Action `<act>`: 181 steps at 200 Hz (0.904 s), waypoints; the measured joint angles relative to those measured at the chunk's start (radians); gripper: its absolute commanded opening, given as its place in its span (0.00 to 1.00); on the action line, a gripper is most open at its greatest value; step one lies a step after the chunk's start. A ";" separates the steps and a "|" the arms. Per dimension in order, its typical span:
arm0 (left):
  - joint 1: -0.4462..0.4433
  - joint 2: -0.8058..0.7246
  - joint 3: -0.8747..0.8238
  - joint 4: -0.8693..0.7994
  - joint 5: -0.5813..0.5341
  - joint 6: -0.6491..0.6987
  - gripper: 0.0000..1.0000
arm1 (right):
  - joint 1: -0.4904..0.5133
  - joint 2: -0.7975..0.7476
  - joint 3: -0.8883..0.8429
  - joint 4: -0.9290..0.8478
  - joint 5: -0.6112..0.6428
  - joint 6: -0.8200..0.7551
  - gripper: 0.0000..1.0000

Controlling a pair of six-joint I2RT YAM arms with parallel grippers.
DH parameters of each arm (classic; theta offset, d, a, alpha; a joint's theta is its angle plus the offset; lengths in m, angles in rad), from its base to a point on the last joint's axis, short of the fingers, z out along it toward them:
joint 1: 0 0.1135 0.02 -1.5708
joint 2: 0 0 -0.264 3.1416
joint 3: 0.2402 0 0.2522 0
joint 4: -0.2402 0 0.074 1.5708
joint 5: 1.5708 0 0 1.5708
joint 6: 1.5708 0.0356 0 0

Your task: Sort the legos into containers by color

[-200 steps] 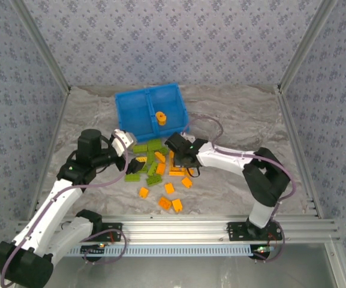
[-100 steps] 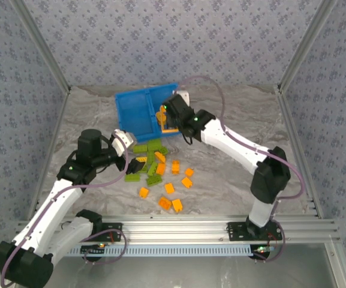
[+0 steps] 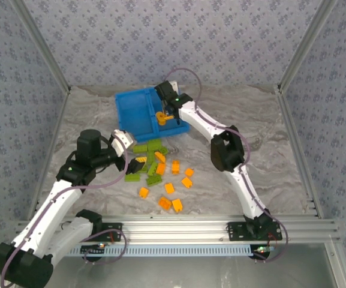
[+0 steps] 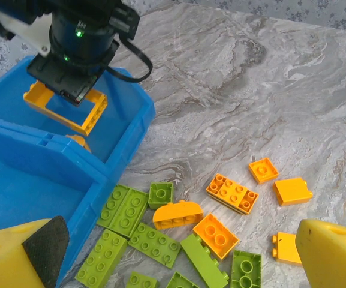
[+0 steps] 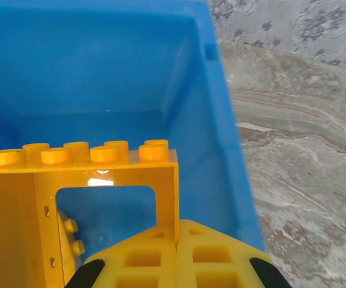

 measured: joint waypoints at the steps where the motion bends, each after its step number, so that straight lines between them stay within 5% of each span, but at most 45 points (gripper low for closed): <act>1: 0.000 0.000 0.000 0.000 0.000 0.000 0.99 | 0.000 0.003 0.003 -0.002 0.000 0.000 0.07; 33: -0.024 0.021 0.000 -0.005 -0.035 0.013 0.99 | 0.001 0.044 0.065 -0.059 -0.005 0.003 0.33; 91: -0.055 0.051 0.005 -0.003 -0.159 -0.037 0.99 | 0.005 -0.031 0.051 -0.111 -0.015 0.014 0.35; 116: -0.056 0.146 0.074 -0.055 -0.272 -0.162 0.99 | 0.005 -0.248 -0.172 -0.084 -0.060 0.021 0.38; 147: -0.091 0.215 0.209 -0.161 -0.449 -0.375 0.99 | 0.003 -0.648 -0.515 0.000 -0.175 0.038 0.69; 181: -0.132 0.174 0.227 -0.296 -0.592 -0.705 0.89 | 0.001 -1.017 -0.810 0.120 -0.309 0.051 0.84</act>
